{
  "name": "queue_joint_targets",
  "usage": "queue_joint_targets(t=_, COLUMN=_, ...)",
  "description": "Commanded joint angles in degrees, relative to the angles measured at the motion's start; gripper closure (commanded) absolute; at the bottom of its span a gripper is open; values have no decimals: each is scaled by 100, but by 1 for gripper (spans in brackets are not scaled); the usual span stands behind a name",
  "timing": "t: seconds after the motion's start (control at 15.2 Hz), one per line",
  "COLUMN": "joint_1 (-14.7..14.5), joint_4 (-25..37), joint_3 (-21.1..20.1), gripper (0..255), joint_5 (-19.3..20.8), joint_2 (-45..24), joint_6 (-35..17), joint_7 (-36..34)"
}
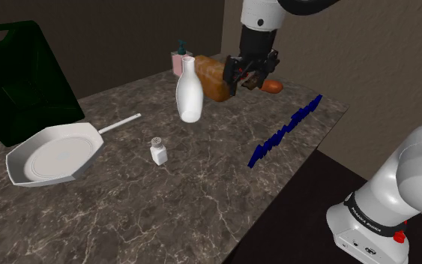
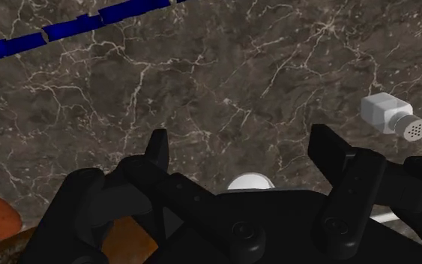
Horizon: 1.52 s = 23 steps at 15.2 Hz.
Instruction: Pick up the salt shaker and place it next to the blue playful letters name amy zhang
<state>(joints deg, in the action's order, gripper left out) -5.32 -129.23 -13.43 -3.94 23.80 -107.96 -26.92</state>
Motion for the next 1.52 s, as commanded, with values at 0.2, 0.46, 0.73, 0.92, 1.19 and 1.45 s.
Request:
queue_joint_targets(t=0.2, joint_1=-102, joint_4=473, joint_3=-425, gripper=0, joint_5=38, joint_2=-903, joint_6=-377, joint_7=-571)
queue_joint_targets(t=0.46, joint_1=-194, joint_4=981, joint_3=-718, gripper=0, joint_5=207, joint_2=-1695, joint_6=-598, joint_7=-1049)
queue_joint_targets(t=0.73, joint_1=-344, joint_4=1603, joint_3=-938, gripper=0, joint_5=485, joint_2=-2540, joint_6=-732, joint_7=-1542)
queue_joint_targets(t=0.92, joint_1=-510, joint_4=2151, joint_3=-1043, gripper=0, joint_5=739, joint_2=-3203, joint_6=-764, joint_7=-1902)
queue_joint_targets(t=1.19, joint_1=-816, joint_4=3006, joint_3=-1095, gripper=0, joint_5=1088, joint_2=-4113, joint_6=-707, joint_7=-2329)
queue_joint_targets(t=1.45, joint_1=-983, joint_4=3319, joint_3=-1067, gripper=0, joint_5=1245, joint_2=-4546, joint_6=-782, joint_7=-2493)
